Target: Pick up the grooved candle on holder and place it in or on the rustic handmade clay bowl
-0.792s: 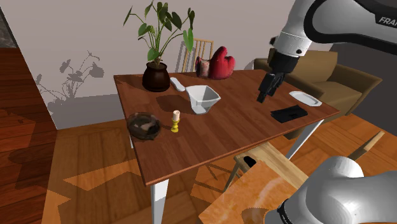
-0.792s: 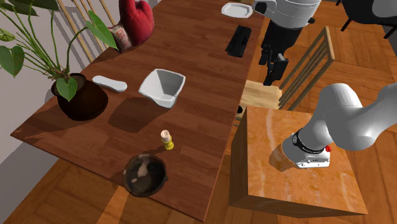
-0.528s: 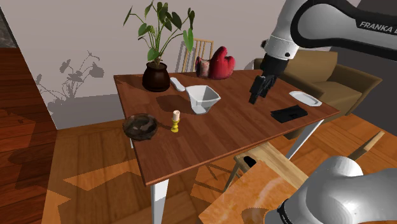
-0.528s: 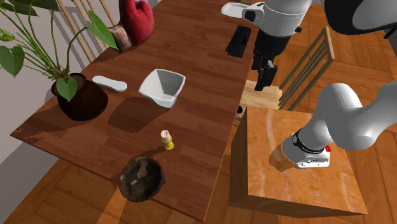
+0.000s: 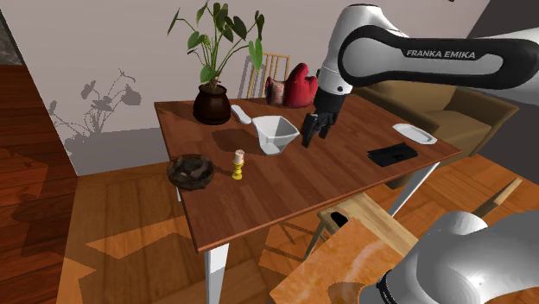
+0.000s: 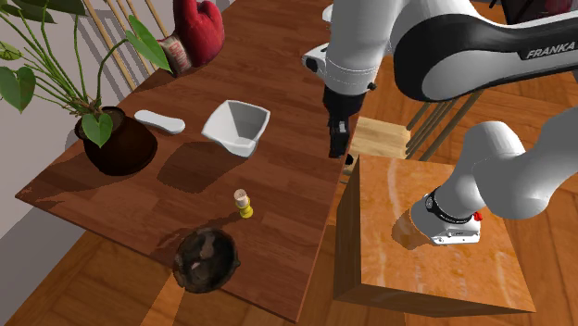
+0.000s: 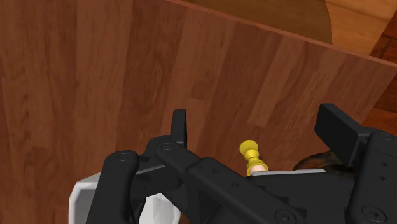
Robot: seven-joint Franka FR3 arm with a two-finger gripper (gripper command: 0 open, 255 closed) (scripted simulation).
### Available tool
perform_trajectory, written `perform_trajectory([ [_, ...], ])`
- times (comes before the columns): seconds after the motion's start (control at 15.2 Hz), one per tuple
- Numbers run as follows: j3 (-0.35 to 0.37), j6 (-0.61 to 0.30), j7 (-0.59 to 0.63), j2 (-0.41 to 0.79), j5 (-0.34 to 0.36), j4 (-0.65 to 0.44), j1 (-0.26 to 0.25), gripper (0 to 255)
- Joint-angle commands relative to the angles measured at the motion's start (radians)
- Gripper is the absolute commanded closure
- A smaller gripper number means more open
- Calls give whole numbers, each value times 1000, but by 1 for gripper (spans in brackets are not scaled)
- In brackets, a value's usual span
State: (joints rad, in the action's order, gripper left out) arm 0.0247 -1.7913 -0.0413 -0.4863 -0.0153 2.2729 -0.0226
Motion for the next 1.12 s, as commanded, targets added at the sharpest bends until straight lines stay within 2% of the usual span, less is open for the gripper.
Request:
perform_trajectory([
  [0.0,17,-51,22,68,-4,-18,-6,0],
  [0.53,67,-206,99,348,10,-143,-24,0],
  [1.06,95,-291,179,648,55,-353,-51,0],
])
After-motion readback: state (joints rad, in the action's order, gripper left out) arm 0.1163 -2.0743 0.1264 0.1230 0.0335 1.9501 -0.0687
